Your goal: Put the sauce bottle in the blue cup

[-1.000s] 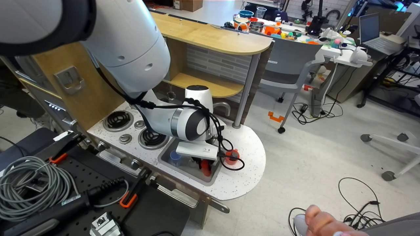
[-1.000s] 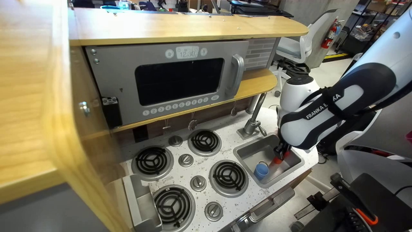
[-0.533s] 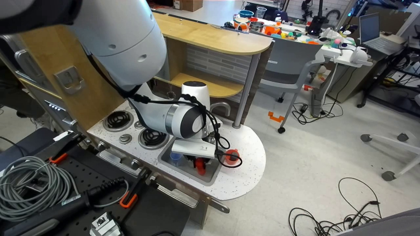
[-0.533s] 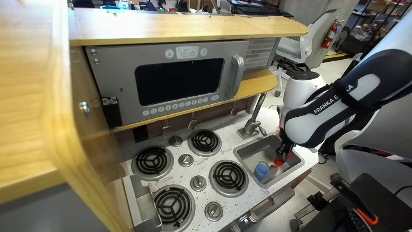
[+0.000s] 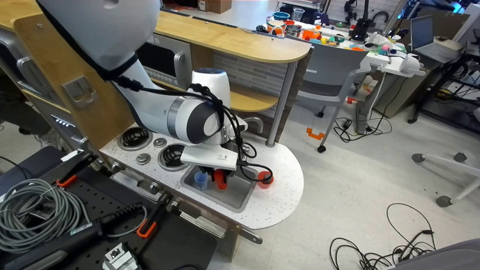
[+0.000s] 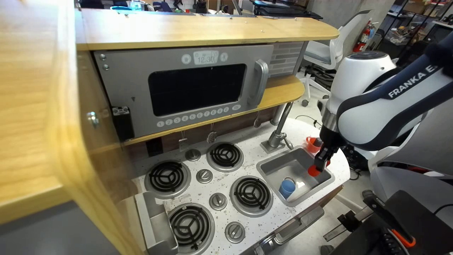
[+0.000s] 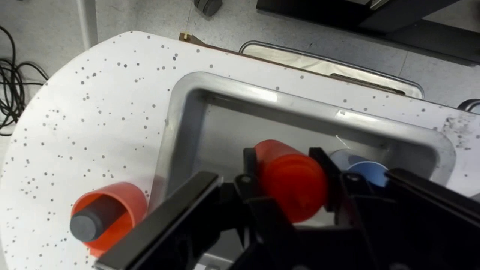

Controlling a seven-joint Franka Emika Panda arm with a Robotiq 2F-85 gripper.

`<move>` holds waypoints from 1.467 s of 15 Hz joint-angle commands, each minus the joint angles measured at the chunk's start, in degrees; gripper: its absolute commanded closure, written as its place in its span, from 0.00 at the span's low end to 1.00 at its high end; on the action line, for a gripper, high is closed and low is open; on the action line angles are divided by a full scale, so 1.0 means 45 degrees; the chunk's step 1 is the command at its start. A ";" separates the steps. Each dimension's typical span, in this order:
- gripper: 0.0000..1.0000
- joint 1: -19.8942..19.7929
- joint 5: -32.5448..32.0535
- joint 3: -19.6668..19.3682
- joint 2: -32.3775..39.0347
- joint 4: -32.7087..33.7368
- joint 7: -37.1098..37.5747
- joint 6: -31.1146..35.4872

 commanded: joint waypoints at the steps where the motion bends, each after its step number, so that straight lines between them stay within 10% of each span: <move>1: 0.87 -0.0289 0.0252 0.0322 -0.1552 -0.1449 -0.0506 0.0573; 10: 0.87 -0.0718 0.0435 0.1470 -0.1395 -0.1595 -0.2055 0.0418; 22: 0.87 0.1392 -0.1014 0.0390 0.0445 -0.0164 -0.1524 0.0458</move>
